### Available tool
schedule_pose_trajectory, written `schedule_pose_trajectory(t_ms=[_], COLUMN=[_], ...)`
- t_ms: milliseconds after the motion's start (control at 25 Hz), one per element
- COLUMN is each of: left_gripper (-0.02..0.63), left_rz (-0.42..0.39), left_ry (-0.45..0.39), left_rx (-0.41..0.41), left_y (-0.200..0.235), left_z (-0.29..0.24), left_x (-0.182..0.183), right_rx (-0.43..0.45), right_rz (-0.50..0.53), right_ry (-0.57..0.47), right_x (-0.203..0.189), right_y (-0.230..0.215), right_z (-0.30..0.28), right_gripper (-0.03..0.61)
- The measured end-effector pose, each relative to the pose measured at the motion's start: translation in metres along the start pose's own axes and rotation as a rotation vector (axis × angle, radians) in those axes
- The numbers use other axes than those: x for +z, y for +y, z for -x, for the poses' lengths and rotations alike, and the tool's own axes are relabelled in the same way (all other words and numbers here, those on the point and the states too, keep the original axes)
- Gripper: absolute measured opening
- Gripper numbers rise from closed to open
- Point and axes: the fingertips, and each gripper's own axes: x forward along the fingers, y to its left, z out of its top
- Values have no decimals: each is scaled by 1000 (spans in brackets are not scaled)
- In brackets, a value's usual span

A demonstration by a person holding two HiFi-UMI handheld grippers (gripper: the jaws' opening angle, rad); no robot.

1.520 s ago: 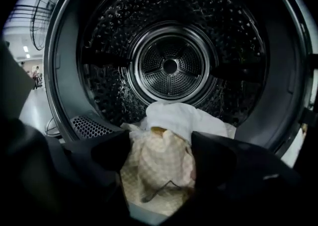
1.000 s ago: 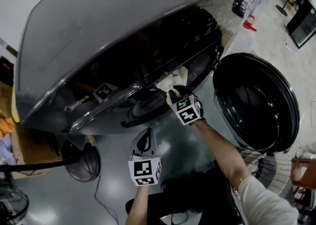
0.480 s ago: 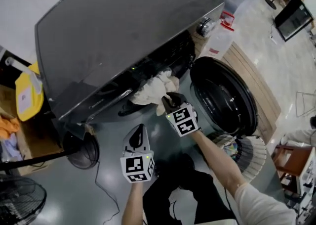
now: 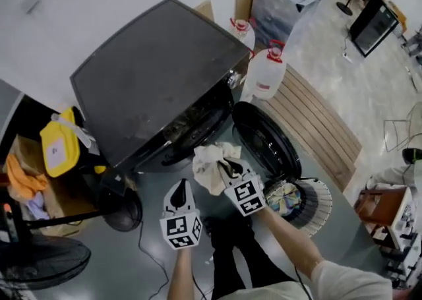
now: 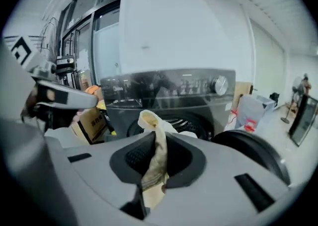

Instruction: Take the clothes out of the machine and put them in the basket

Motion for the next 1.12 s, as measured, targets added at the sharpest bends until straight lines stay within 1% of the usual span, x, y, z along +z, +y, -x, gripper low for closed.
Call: schedule_pose_trajectory(t_ms=[160,280,400,560,720,840,960,1120], left_gripper=[18,18,18,18,18,18,18,18], left_rz=[-8,-20,-41,-96,-135,-172,-207,-279], left_ry=[-20,-30,-34,-60,-91,-104,-106,-97], left_rx=[20,15,-1,-43,-113,-191,-280,-425], left_y=[-21,-43,-61,-91,-127,-150,-176,-228], left_z=[26,49,68,81,90,89,88,93], left_x=[44,72,95,129,155,169,179,175], right_rx=[-19,-36,-57,-95,-149,-205,-291,-436], right_rz=[19,20,-3,-52,-71,-71,-85,-157], right_ry=[-32,-61,-103,-166,-206,-224,-232,-246], right_x=[33,56,83,114,131,137,136,114], right_y=[2,6,8,-1,-8,-11,-19,-30], right_z=[71,123,164,208,250,273,303,352], right_gripper=[61,61,61,61,61,61,61,61])
